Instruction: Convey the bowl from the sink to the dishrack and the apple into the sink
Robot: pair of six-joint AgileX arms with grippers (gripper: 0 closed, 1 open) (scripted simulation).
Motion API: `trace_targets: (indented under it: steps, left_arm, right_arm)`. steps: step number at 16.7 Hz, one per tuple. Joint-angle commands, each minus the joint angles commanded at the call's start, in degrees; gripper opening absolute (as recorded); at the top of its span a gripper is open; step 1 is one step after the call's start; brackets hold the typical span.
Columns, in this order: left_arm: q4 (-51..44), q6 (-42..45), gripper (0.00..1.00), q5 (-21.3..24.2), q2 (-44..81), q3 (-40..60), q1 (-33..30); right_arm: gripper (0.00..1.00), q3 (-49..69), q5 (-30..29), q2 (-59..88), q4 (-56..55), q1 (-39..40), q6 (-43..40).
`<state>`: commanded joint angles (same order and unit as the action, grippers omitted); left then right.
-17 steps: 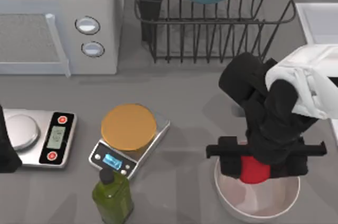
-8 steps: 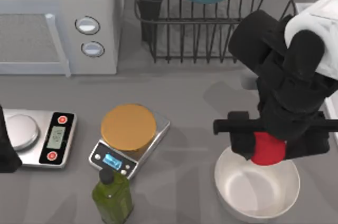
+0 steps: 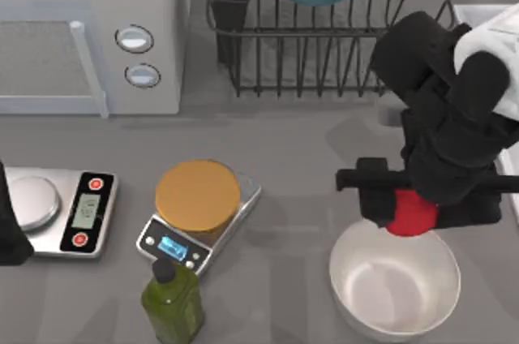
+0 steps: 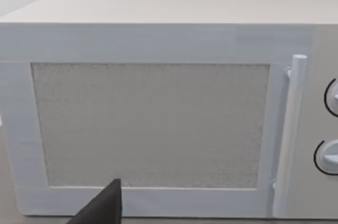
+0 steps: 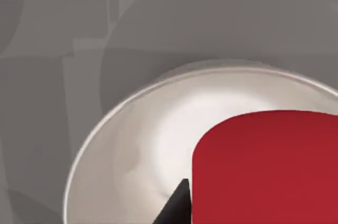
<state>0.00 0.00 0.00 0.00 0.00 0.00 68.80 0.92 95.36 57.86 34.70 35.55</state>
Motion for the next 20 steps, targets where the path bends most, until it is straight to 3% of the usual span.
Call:
trace_targets:
  steps: [9, 15, 20]
  left_arm:
    - [0.0, 0.0, 1.0, 0.0, 0.0, 0.0, 0.0]
    - [0.0, 0.0, 1.0, 0.0, 0.0, 0.0, 0.0]
    - [0.0, 0.0, 1.0, 0.0, 0.0, 0.0, 0.0]
  right_arm:
    - [0.0, -17.05, 4.46, -0.53, -45.09, -22.44, -15.97]
    - [0.0, -27.1, 12.24, -3.04, -76.52, -41.03, -25.93]
    - [0.0, -32.21, 20.05, -6.37, -96.46, -54.45, -31.43]
